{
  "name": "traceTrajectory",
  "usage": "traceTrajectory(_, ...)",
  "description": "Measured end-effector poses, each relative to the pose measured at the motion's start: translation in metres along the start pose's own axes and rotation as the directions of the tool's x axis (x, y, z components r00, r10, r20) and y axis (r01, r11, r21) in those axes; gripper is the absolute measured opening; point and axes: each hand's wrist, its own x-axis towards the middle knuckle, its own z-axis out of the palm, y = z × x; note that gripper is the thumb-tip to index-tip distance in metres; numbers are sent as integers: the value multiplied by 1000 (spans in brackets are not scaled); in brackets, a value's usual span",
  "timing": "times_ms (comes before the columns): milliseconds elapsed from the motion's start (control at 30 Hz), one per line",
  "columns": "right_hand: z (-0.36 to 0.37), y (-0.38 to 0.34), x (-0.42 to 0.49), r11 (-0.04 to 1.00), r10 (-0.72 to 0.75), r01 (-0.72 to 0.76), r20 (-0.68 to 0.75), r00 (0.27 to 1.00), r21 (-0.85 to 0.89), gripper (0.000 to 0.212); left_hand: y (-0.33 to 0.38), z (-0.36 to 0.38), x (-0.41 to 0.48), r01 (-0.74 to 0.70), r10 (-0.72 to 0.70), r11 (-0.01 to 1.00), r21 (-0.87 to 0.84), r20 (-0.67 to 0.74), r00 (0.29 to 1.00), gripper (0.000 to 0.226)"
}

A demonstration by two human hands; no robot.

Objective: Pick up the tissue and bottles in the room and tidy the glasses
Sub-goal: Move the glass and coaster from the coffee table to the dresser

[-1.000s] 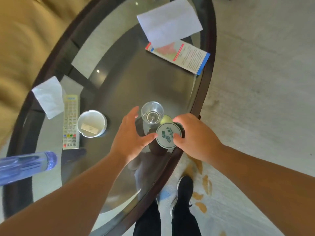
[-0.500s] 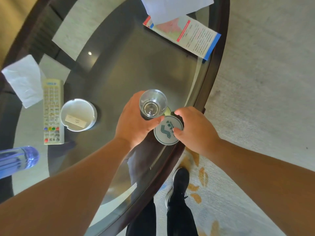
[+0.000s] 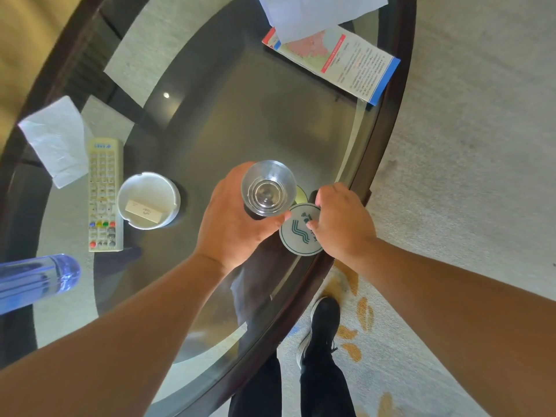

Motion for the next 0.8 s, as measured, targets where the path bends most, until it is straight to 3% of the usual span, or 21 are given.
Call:
traceTrajectory(400, -33, 2, -16, 992, -41, 47, -48, 998, 114, 7, 28, -15, -3, -64, 64, 998, -6, 2, 998, 66)
traceTrajectory(633, -143, -13, -44, 991, -38, 62, -201, 979, 116, 7, 115, -55, 0, -188, 188, 980, -67, 2, 982, 62)
traceTrajectory(800, -247, -31, -82, 983, 20, 49, -371, 929, 176, 8, 204, -91, 3, -360, 360, 931, -67, -7, 933, 64)
